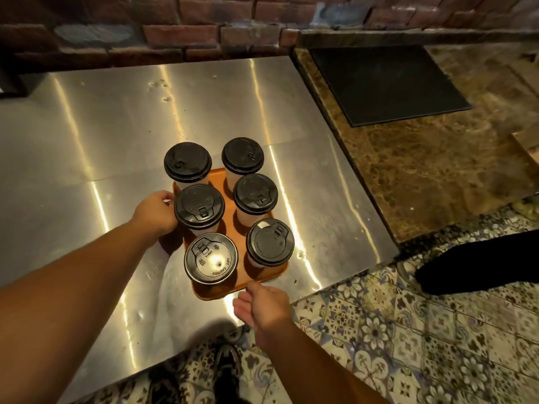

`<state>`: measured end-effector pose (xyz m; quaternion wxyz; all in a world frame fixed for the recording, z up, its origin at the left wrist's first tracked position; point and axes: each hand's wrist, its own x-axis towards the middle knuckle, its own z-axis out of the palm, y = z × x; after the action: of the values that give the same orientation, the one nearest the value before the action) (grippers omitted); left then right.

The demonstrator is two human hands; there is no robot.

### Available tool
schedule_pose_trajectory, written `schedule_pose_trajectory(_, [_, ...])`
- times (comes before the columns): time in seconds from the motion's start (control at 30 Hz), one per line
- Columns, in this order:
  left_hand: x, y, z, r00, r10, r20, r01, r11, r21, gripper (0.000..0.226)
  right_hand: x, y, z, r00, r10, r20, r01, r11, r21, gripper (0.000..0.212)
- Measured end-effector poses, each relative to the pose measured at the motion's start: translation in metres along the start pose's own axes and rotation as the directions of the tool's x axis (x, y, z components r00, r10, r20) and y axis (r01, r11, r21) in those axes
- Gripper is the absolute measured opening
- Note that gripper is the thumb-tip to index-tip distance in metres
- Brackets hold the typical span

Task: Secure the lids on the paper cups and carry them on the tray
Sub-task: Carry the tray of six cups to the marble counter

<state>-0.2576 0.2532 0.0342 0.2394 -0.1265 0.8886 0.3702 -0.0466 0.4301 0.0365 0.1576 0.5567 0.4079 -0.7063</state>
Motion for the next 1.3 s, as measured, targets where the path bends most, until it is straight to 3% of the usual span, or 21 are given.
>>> schedule_pose_trajectory(0.17, [0.019, 0.01, -0.006, 0.995, 0.071, -0.065, -0.062, 0.99, 0.128, 0.033, 0.006, 0.002, 0.011, 1.0, 0.012, 0.028, -0.013, 0.999, 0.038, 0.034])
schedule_pose_trajectory(0.27, [0.034, 0.017, -0.012, 0.988, 0.142, -0.058, -0.121, 0.953, 0.277, 0.043, 0.008, 0.003, 0.014, 0.997, 0.023, -0.069, -0.023, 1.0, -0.008, 0.017])
schedule_pose_trajectory(0.43, [0.047, 0.024, -0.018, 0.972, 0.234, 0.035, -0.223, 0.851, 0.475, 0.02, 0.019, 0.005, 0.012, 0.985, 0.017, -0.172, -0.052, 0.978, -0.2, 0.02])
schedule_pose_trajectory(0.6, [0.052, 0.026, -0.02, 0.968, 0.227, 0.103, -0.247, 0.811, 0.53, 0.016, 0.027, 0.007, 0.018, 0.989, 0.029, -0.148, -0.046, 0.992, -0.117, 0.009])
schedule_pose_trajectory(0.73, [0.052, 0.025, -0.02, 0.98, 0.193, 0.039, -0.188, 0.857, 0.479, 0.018, 0.032, 0.005, 0.02, 0.989, 0.067, -0.128, -0.071, 0.997, -0.025, 0.005])
schedule_pose_trajectory(0.83, [0.055, 0.021, -0.019, 0.987, 0.159, 0.022, -0.154, 0.902, 0.404, 0.027, 0.034, 0.004, 0.02, 0.992, 0.083, -0.097, -0.083, 0.997, -0.002, 0.015])
schedule_pose_trajectory(0.97, [0.053, 0.014, -0.021, 0.991, 0.134, -0.009, -0.125, 0.944, 0.304, 0.022, 0.036, 0.002, 0.019, 0.982, 0.143, -0.124, -0.139, 0.99, 0.04, 0.02])
schedule_pose_trajectory(1.3, [0.029, -0.02, -0.042, 0.999, 0.038, -0.029, -0.031, 0.982, 0.187, 0.016, 0.029, -0.004, 0.014, 0.987, -0.017, -0.157, -0.029, 0.959, -0.284, 0.018])
